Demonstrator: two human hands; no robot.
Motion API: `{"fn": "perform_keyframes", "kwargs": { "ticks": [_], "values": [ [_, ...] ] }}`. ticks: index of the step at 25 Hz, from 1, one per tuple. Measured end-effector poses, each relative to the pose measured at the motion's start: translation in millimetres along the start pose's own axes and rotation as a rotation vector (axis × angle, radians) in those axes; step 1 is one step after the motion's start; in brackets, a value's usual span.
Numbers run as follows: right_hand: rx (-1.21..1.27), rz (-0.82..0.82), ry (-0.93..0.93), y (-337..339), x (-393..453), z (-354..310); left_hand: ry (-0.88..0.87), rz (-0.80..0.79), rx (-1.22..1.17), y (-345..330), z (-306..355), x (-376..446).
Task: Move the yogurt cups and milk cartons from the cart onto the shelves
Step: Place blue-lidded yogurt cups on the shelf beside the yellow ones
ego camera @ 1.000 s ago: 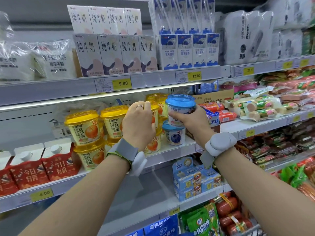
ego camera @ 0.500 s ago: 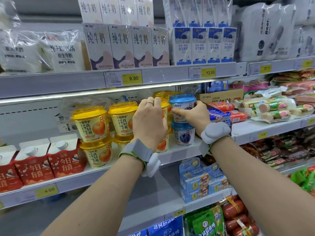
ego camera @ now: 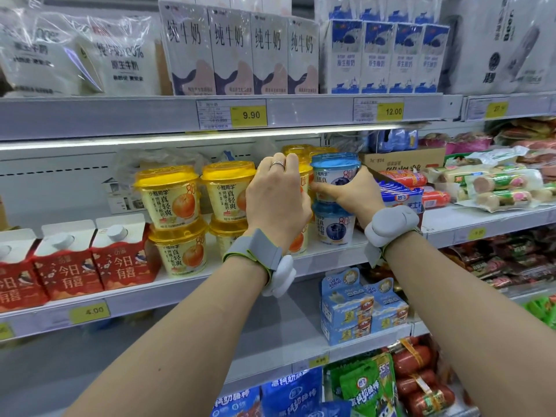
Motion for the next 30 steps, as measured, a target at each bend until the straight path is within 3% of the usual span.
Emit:
{"fn": "perform_keyframes", "kwargs": {
  "ticks": [7, 13, 20, 30],
  "values": [
    [0.192, -0.140, -0.034, 0, -3, 9, 0.008, 0.011, 0.006, -1, -1, 0],
    [0.150, -0.027, 0.011, 3, -3, 9, 0.004, -0.002, 0.004, 0, 1, 0],
    [0.039, -0.142, -0.005, -7, -9, 19, 0.025, 0.023, 0.012, 1, 0, -1],
    [0.021, -0.164, -0.015, -6, -10, 18, 0.024, 0.029, 0.020, 1, -1, -2]
  ]
}}
Point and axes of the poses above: each hand's wrist, its own x-axis towards the middle knuckle, its own y-axis out of the back of the hand, z = x × y, the point moved 10 cm from there along x, towards the middle knuckle, and after that the axes turned 11 degrees about -y, right-handed, at the moved point
